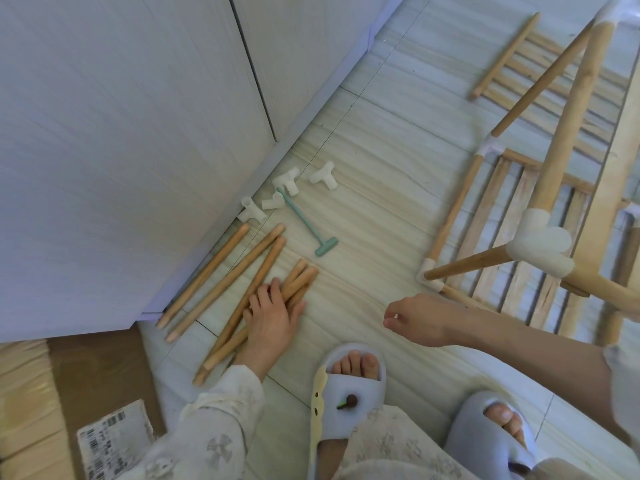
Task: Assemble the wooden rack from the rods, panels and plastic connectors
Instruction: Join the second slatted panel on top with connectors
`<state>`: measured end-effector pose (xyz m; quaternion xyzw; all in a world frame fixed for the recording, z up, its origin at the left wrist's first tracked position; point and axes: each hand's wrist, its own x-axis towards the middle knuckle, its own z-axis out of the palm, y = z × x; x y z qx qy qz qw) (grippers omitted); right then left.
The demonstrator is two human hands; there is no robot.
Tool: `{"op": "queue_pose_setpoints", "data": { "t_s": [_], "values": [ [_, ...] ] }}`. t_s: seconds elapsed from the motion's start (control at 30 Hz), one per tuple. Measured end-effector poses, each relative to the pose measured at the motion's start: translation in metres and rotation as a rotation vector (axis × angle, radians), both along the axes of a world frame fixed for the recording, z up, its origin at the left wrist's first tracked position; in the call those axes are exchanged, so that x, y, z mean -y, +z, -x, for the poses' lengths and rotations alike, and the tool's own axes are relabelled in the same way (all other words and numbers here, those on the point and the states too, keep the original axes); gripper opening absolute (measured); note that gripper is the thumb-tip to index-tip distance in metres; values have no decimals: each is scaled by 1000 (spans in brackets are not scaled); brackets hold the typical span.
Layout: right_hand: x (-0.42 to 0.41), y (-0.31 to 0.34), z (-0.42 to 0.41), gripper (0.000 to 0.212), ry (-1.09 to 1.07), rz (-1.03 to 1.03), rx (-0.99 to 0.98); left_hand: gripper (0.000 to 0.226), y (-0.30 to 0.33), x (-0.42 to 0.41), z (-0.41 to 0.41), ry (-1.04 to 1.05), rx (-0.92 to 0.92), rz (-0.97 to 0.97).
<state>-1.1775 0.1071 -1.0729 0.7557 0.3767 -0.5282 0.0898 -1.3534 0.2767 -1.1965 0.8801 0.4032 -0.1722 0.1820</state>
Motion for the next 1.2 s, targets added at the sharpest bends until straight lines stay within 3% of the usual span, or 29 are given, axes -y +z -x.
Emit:
{"op": "queue_pose_setpoints", "data": {
  "t_s": [0.07, 0.27, 0.4, 0.57, 0.7, 0.87, 1.03, 1.2],
  "values": [
    [0, 0, 0, 40, 3, -1, 1, 77, 1, 4, -1, -60, -72, -19],
    [0, 0, -1, 40, 19, 2, 8, 43, 4, -14, -11, -152, -136, 163],
    [-2, 1, -3, 40, 3, -22, 9, 31, 15, -25, -8, -129, -126, 143],
    [0, 1, -6, 40, -5, -30, 26, 33, 33, -70, 1, 86, 44, -38],
    [4, -1, -2, 39, 7, -12, 21, 35, 34, -114, -2, 130, -73, -79],
    [7, -7, -3, 39, -19, 5, 6, 28, 20, -121, -17, 24, -206, -128],
    [8, -8, -6, 41, -45, -2, -3, 23, 14, -119, -22, 24, -265, -198],
    [5, -6, -5, 41, -50, -12, -21, 27, 15, -113, -20, 1, -259, -108]
  ]
}}
